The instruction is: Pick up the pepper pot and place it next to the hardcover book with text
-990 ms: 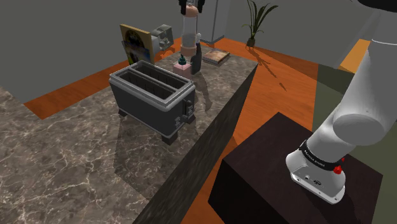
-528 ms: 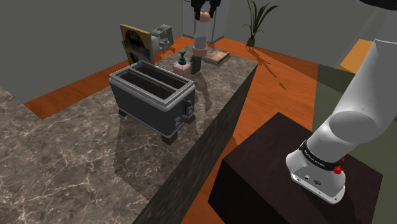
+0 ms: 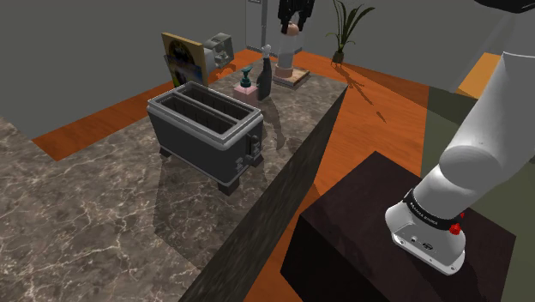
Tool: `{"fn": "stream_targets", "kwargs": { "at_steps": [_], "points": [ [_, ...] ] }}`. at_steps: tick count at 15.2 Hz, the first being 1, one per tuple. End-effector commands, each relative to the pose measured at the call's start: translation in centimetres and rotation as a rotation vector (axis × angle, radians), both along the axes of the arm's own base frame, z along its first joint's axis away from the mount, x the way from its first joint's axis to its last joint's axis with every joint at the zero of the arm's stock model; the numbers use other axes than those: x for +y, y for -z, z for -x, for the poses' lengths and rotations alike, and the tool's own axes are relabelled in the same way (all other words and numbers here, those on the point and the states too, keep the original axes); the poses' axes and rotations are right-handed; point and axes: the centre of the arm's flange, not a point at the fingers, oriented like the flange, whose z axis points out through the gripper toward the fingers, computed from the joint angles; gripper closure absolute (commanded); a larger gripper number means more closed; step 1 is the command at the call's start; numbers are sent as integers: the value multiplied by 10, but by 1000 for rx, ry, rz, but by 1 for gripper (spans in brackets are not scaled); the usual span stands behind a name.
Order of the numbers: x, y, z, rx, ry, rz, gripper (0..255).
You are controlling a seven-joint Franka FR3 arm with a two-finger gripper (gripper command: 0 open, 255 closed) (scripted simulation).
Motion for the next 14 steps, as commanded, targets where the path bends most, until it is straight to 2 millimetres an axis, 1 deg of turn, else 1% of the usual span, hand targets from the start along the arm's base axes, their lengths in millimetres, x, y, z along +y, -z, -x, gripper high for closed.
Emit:
{"fn": "stream_targets", "kwargs": {
  "at_steps": [1, 14],
  "points": [
    [-24, 6, -6, -1, -1, 0, 255],
    [-185, 59, -32, -1, -1, 0, 255]
  ]
}}
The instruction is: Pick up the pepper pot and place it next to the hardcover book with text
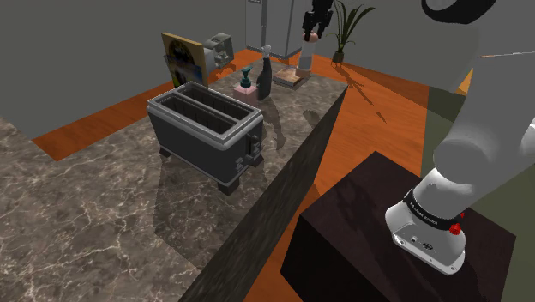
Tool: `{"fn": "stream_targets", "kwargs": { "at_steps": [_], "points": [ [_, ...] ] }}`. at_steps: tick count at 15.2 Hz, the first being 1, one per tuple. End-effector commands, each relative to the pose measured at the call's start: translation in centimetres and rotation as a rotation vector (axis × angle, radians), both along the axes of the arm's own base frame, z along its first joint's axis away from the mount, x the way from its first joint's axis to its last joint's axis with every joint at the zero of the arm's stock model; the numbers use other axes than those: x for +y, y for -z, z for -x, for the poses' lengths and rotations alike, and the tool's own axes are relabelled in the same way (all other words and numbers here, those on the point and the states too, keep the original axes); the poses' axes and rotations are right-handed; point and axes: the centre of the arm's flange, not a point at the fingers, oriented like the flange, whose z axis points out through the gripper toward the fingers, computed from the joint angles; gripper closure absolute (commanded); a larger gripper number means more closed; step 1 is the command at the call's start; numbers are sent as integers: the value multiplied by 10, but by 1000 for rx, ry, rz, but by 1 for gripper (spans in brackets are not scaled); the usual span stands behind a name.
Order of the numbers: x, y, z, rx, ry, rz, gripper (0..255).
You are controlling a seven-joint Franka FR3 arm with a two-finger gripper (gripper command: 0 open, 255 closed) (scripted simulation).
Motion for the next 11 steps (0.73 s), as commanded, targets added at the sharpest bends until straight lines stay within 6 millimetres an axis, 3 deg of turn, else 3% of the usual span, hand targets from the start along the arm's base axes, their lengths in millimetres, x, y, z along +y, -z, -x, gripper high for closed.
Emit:
{"fn": "stream_targets", "kwargs": {
  "at_steps": [1, 5, 11],
  "points": [
    [-27, 8, -4, -1, -1, 0, 255],
    [-71, 23, -11, -1, -1, 0, 255],
    [-71, 55, -11, -1, -1, 0, 255]
  ]
}}
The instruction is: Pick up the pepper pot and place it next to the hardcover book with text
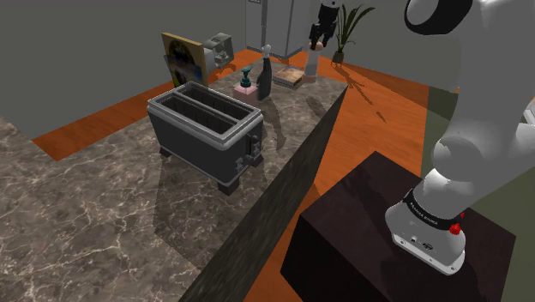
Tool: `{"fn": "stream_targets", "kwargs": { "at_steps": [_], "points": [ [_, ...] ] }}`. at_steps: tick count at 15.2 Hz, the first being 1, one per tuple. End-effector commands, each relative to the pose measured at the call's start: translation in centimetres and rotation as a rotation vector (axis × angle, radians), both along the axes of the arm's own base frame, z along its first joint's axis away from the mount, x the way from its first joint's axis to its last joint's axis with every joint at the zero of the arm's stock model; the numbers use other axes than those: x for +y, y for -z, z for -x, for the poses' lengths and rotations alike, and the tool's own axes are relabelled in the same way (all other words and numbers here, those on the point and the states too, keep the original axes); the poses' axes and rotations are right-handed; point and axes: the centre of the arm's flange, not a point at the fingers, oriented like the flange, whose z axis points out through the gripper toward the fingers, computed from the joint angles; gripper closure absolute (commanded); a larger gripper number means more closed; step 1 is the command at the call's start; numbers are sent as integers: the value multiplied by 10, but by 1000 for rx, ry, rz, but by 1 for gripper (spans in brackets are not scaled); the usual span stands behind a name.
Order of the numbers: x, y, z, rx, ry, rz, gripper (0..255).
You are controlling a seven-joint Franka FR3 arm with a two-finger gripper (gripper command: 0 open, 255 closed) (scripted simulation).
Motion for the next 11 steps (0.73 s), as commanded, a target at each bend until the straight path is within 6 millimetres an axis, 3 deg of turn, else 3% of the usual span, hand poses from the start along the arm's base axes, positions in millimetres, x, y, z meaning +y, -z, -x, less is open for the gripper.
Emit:
{"fn": "stream_targets", "kwargs": {
  "at_steps": [1, 9, 11],
  "points": [
    [0, 10, 0, -1, 0, 0, 255],
    [0, 56, 0, -1, 0, 0, 255],
    [0, 56, 0, -1, 0, 0, 255]
  ]
}}
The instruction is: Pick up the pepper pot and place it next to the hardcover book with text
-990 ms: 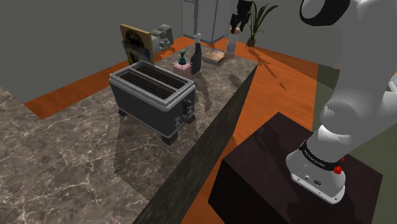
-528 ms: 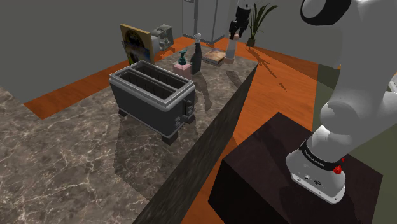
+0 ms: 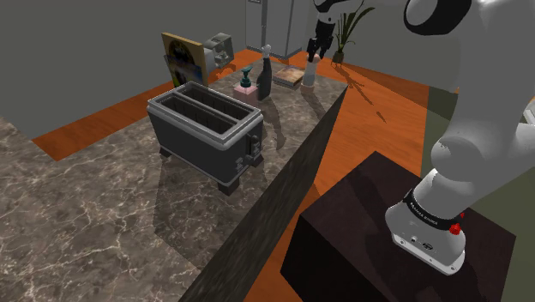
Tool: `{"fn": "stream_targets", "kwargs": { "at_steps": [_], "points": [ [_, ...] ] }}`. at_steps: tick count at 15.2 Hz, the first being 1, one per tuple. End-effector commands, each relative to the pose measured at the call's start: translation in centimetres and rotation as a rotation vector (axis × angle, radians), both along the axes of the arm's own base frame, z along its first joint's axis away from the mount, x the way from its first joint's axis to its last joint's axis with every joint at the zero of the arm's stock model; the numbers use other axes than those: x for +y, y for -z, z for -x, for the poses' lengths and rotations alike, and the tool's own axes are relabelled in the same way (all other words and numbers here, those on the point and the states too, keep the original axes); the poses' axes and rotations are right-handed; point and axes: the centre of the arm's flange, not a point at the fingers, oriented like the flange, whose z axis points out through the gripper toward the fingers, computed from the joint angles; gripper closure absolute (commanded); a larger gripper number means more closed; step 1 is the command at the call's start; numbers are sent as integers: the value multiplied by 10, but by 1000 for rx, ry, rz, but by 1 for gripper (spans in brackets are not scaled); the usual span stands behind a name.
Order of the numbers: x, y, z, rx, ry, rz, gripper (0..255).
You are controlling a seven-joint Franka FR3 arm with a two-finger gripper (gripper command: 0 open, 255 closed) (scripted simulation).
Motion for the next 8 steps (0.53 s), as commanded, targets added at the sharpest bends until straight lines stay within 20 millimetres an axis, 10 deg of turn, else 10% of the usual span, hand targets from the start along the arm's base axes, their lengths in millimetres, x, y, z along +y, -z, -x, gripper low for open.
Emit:
{"fn": "stream_targets", "kwargs": {
  "at_steps": [1, 6, 7, 8],
  "points": [
    [0, 1, 0, -1, 0, 0, 255],
    [0, 1, 0, -1, 0, 0, 255],
    [0, 1, 0, -1, 0, 0, 0],
    [0, 1, 0, -1, 0, 0, 0]
  ]
}}
